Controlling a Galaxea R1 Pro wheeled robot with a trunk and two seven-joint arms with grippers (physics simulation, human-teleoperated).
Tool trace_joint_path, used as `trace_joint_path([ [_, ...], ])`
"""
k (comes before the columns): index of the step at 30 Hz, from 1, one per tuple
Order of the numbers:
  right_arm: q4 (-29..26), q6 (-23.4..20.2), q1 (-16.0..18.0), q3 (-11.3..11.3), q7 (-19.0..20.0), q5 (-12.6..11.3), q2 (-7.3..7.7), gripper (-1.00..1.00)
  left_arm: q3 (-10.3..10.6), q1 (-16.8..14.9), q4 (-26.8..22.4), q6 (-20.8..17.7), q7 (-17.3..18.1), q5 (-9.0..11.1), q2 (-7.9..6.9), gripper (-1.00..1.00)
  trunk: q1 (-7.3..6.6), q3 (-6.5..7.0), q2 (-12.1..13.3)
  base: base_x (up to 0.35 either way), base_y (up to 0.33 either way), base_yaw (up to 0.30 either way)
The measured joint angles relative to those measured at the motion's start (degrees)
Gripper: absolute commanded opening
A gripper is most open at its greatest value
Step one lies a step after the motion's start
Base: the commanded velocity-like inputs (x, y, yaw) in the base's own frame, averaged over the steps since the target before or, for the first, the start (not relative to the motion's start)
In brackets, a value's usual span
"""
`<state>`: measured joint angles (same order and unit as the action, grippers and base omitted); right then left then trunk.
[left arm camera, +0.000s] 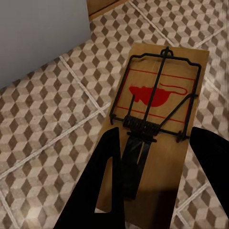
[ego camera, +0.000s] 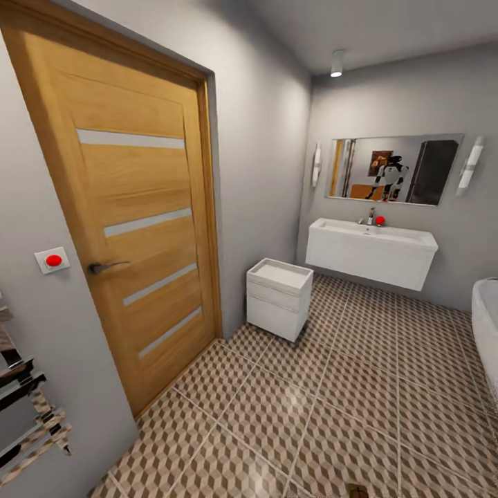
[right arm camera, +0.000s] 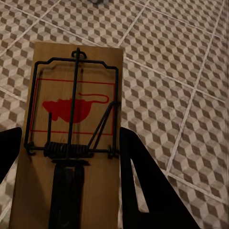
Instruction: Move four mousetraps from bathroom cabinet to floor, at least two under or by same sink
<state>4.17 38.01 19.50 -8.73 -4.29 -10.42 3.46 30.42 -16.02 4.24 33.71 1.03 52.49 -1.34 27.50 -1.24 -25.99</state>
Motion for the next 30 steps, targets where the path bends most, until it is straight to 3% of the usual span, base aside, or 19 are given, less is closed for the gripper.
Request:
trace_joint_path([
  [30,0.0,0.0,0.0,0.0,0.0,0.0,0.0,-1.0,0.0,0.0,0.0,0.1,0.0,0.0,0.18,-1.0,0.0,0.0,0.0,0.0,0.0,-0.275],
])
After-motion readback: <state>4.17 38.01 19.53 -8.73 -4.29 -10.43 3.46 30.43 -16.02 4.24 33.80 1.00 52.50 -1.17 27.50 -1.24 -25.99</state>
